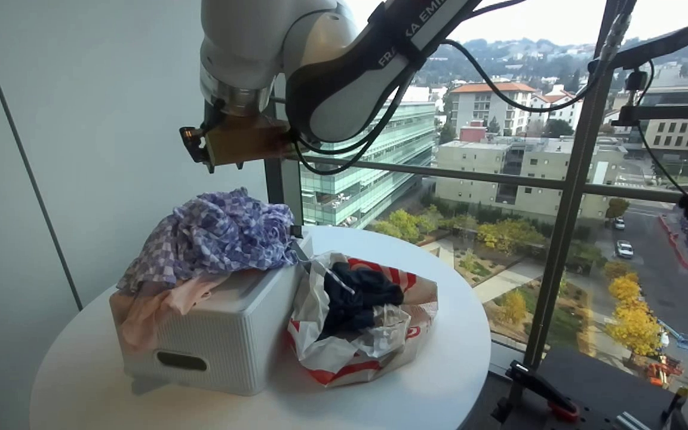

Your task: Remove the clothing from the plastic bag and put them on top of the storage container.

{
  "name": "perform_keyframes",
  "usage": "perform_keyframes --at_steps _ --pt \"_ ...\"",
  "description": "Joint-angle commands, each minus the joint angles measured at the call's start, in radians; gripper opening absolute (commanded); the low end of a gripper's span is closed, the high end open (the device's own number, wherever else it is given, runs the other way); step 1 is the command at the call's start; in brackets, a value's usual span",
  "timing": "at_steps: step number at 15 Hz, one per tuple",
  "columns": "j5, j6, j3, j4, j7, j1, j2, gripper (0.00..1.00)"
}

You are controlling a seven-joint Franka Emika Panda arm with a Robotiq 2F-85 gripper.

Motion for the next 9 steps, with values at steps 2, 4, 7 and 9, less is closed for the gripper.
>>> perform_keyframes --at_steps 2,4,7,9 --pt "0.119 -0.064 -0.037 -0.103 -0.153 -0.037 -0.138 0.91" --pt "0.266 -0.107 -0.089 -0.183 -0.305 -0.040 -0.167 1.00" --pt "0.486 -0.096 -0.162 -0.320 -0.533 -0.053 -0.187 1.00" --pt "0.616 -0.101 -0.185 -0.379 -0.691 -0.072 -0.158 1.00"
